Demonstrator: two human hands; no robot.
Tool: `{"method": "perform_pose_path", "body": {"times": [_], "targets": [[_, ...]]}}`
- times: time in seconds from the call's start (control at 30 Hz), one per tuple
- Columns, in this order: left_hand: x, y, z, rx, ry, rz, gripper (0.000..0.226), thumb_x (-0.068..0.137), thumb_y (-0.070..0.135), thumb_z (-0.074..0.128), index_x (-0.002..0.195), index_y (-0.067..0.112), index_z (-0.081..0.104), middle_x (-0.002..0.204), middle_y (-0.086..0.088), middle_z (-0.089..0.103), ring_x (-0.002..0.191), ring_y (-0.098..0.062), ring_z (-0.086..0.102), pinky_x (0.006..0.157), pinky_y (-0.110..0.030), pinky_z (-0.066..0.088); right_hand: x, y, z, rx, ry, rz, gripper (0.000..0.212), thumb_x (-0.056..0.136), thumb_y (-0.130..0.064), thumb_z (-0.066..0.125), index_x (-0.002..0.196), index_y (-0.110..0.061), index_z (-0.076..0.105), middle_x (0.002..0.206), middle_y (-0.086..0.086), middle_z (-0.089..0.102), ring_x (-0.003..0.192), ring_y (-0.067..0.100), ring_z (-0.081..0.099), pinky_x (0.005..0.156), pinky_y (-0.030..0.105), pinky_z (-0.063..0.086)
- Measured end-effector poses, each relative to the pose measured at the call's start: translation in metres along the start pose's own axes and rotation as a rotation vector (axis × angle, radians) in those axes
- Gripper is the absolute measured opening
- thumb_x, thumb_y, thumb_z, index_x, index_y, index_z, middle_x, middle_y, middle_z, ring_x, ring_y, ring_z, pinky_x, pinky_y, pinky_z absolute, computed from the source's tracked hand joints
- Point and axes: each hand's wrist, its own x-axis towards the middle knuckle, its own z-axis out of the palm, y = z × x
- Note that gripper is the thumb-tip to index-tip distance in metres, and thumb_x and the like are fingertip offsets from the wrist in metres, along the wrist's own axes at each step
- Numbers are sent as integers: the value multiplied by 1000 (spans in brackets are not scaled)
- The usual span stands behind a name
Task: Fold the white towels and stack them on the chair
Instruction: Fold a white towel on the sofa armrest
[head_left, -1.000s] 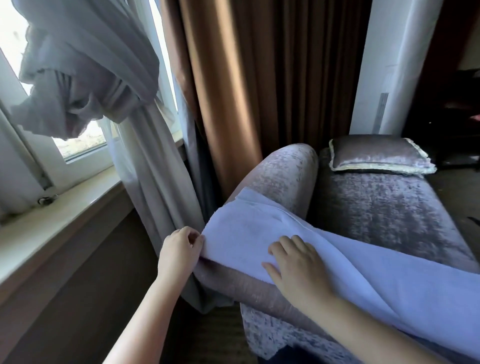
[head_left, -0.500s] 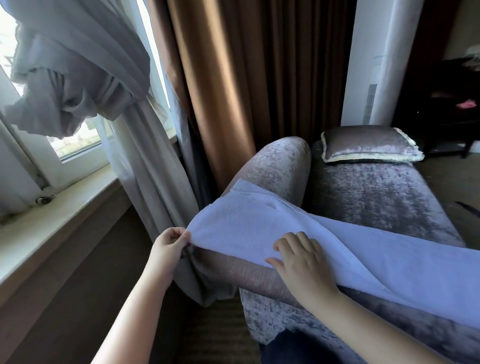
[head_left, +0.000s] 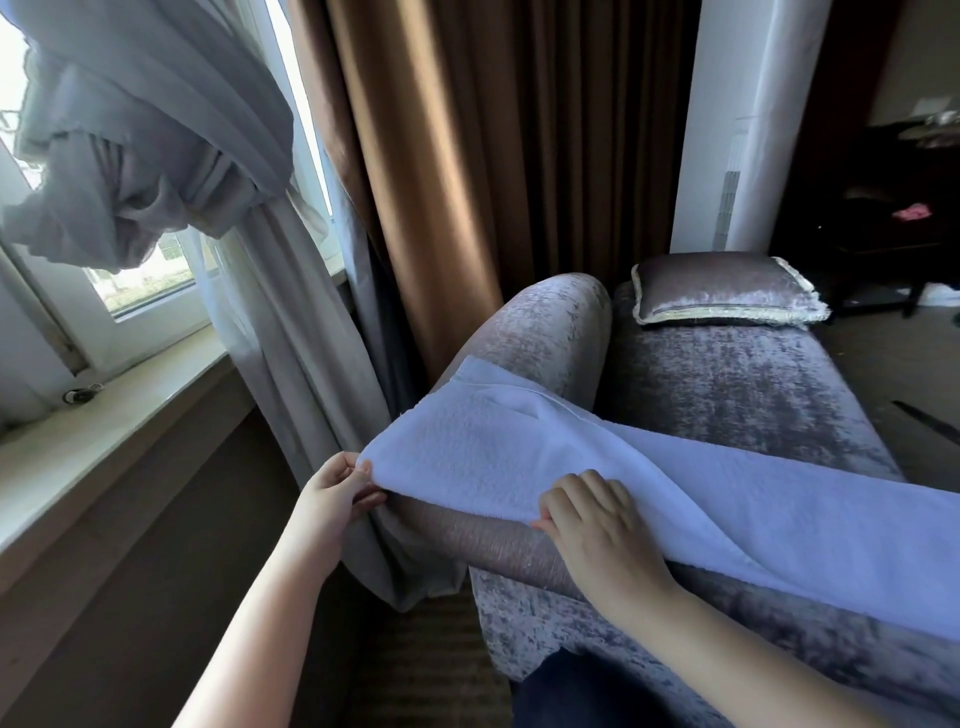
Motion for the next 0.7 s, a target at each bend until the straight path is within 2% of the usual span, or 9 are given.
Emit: {"method": "perform_pose_path", "body": {"times": [0.13,0.27,0.37,0.43,0.5,0.6,0.7], "targets": [[-1,-15,-3,54,27,-54,18,101,13,49,91,2,60,86,-10,68,89,-26,65,81,-36,54,-7,-2,1,-16,9,-58,30,96,-31,44,71,-17,53,69,-4,47,63,16,44,60,26,32],[-3,-18,-1,-13,63,-143,18,101,13,50,89,2,59,93,-14,68,83,-23,66,72,-29,58,-10,-2,7,8,-7,-119,33,97,-31,45,69,-18,54,68,-5,48,61,15,43,54,26,37],[-2,-16,1,43,32,-199,17,99,13,52,90,3,62,91,-19,67,79,-24,68,78,-36,58,-15,5,12,-23,-66,-130,29,95,-33,46,71,-19,55,70,-6,48,64,16,43,55,27,35],[-2,-9,4,78,38,-217,18,97,23,56,94,8,66,88,-15,70,81,-28,70,78,-40,59,-15,5,11,4,-77,-126,25,93,-34,49,73,-19,56,71,-6,49,64,17,44,54,28,37],[-2,-3,4,141,42,-172,21,96,32,58,94,14,68,86,-10,71,78,-26,71,73,-37,60,-10,2,8,29,-81,-118,22,90,-34,54,74,-20,57,71,-6,50,64,16,45,55,28,37],[1,-2,0,104,43,-144,18,97,24,59,86,11,66,83,-8,68,68,-19,67,61,-27,58,-4,-1,7,-9,-74,-122,22,87,-30,61,69,-20,56,67,-7,49,62,15,44,58,27,30],[2,-2,-3,43,21,-153,18,98,20,57,85,9,63,84,-6,67,69,-15,66,59,-23,57,-3,-5,2,36,-30,-119,34,99,-25,45,68,-19,55,66,-6,47,62,15,43,58,27,31]]}}
